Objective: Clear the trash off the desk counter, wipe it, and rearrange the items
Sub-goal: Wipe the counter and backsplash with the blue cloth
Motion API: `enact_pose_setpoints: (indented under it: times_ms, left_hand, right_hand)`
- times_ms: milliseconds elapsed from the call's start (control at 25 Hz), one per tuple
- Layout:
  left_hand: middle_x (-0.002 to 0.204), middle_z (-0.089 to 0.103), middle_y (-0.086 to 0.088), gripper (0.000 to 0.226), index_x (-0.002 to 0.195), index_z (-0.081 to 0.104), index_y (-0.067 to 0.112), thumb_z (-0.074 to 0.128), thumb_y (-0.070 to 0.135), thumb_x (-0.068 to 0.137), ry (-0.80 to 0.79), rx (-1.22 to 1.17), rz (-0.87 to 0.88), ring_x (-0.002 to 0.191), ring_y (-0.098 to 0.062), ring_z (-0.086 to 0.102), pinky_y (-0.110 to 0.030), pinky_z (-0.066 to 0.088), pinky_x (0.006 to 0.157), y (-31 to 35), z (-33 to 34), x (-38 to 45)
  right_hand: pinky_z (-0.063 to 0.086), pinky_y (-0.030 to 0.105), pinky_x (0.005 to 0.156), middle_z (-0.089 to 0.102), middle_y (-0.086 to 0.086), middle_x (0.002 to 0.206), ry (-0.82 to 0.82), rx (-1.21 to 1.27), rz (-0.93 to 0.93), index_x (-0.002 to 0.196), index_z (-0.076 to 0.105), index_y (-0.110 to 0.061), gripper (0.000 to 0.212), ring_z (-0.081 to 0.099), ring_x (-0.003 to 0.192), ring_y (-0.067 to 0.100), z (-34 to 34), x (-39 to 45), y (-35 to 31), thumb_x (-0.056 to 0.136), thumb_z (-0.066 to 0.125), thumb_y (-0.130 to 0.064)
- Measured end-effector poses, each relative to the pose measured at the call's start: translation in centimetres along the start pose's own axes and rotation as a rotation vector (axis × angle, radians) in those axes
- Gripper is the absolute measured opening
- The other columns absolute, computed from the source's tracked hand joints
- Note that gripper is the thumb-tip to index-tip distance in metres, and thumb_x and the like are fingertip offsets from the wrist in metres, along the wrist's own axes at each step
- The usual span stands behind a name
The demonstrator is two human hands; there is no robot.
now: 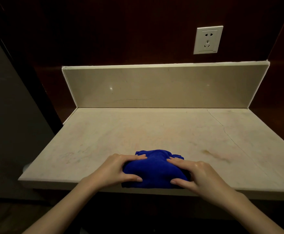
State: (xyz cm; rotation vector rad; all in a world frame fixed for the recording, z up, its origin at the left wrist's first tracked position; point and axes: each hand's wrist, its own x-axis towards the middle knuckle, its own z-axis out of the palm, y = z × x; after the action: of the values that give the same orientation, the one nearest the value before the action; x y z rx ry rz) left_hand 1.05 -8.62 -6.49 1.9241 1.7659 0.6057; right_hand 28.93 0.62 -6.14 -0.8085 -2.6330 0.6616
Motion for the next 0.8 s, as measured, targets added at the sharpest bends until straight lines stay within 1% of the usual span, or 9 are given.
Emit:
enact_pose_setpoints:
  times_ms: [120, 200, 280, 400, 520, 600, 680, 800]
  left_hand:
    - [0.126, 0.056, 0.033, 0.065, 0.13, 0.053, 0.045, 0.073, 0.054, 0.068, 0.008, -0.01, 0.008, 0.117, 0.016, 0.048, -0.017, 0.042, 0.102, -0.2, -0.2, 1.5]
    - [0.125, 0.06, 0.026, 0.061, 0.13, 0.054, 0.044, 0.074, 0.047, 0.072, -0.001, -0.031, 0.002, 0.115, 0.01, 0.053, -0.021, 0.045, 0.1, -0.3, -0.7, 3.2]
    - [0.123, 0.064, 0.018, 0.059, 0.129, 0.056, 0.04, 0.075, 0.044, 0.074, 0.009, -0.001, 0.021, 0.112, 0.004, 0.058, -0.025, 0.047, 0.098, -0.7, -1.3, 5.4]
    - [0.12, 0.067, 0.015, 0.062, 0.127, 0.06, 0.034, 0.07, 0.056, 0.07, 0.033, 0.045, 0.038, 0.109, -0.003, 0.061, -0.03, 0.049, 0.094, -1.5, -2.1, 9.1]
    - [0.117, 0.068, 0.014, 0.067, 0.123, 0.063, 0.033, 0.063, 0.065, 0.065, 0.047, 0.081, 0.038, 0.106, -0.007, 0.063, -0.031, 0.05, 0.09, -2.6, -2.7, 13.0]
    - [0.115, 0.07, 0.012, 0.062, 0.122, 0.064, 0.031, 0.069, 0.06, 0.068, 0.048, 0.093, 0.039, 0.103, -0.009, 0.064, -0.03, 0.05, 0.088, -3.1, -3.1, 15.5]
    - [0.114, 0.07, 0.01, 0.054, 0.122, 0.064, 0.03, 0.076, 0.049, 0.073, 0.059, 0.097, 0.028, 0.103, -0.011, 0.064, -0.03, 0.049, 0.088, -3.9, -3.5, 17.9]
    - [0.116, 0.069, 0.011, 0.053, 0.123, 0.064, 0.03, 0.077, 0.046, 0.074, 0.081, 0.091, 0.029, 0.104, -0.01, 0.063, -0.029, 0.048, 0.089, -4.9, -4.0, 21.1]
  right_hand:
    - [0.036, 0.014, 0.103, 0.046, -0.031, 0.134, 0.003, 0.008, 0.007, 0.135, 0.044, -0.046, 0.057, 0.045, 0.125, -0.006, -0.1, 1.0, 0.7, 0.082, 0.063, -0.052]
    - [0.037, 0.016, 0.102, 0.048, -0.028, 0.135, 0.008, -0.008, 0.028, 0.137, 0.043, -0.044, 0.057, 0.047, 0.124, -0.003, -0.5, 2.2, 1.4, 0.084, 0.063, -0.049]
    - [0.04, 0.02, 0.101, 0.051, -0.023, 0.135, 0.009, -0.003, 0.045, 0.138, 0.043, -0.042, 0.056, 0.051, 0.12, 0.0, -1.0, 3.9, 2.4, 0.085, 0.061, -0.048]
    - [0.047, 0.031, 0.097, 0.059, -0.014, 0.13, 0.02, 0.019, 0.078, 0.137, 0.045, -0.039, 0.053, 0.058, 0.114, 0.007, -1.8, 6.6, 4.1, 0.086, 0.061, -0.044]
    - [0.048, 0.03, 0.095, 0.063, -0.01, 0.125, 0.044, 0.035, 0.123, 0.135, 0.051, -0.033, 0.051, 0.06, 0.11, 0.011, -2.7, 9.6, 6.0, 0.086, 0.065, -0.038]
    - [0.048, 0.029, 0.094, 0.063, -0.009, 0.126, 0.047, 0.051, 0.16, 0.134, 0.052, -0.031, 0.051, 0.059, 0.111, 0.012, -3.4, 11.5, 7.3, 0.086, 0.067, -0.036]
    - [0.048, 0.027, 0.092, 0.062, -0.007, 0.126, 0.048, 0.069, 0.201, 0.134, 0.053, -0.03, 0.051, 0.06, 0.108, 0.012, -3.9, 13.5, 8.7, 0.085, 0.068, -0.034]
    - [0.048, 0.024, 0.086, 0.064, -0.007, 0.123, 0.068, 0.113, 0.232, 0.131, 0.056, -0.031, 0.049, 0.061, 0.103, 0.011, -4.5, 16.2, 10.8, 0.084, 0.07, -0.03]
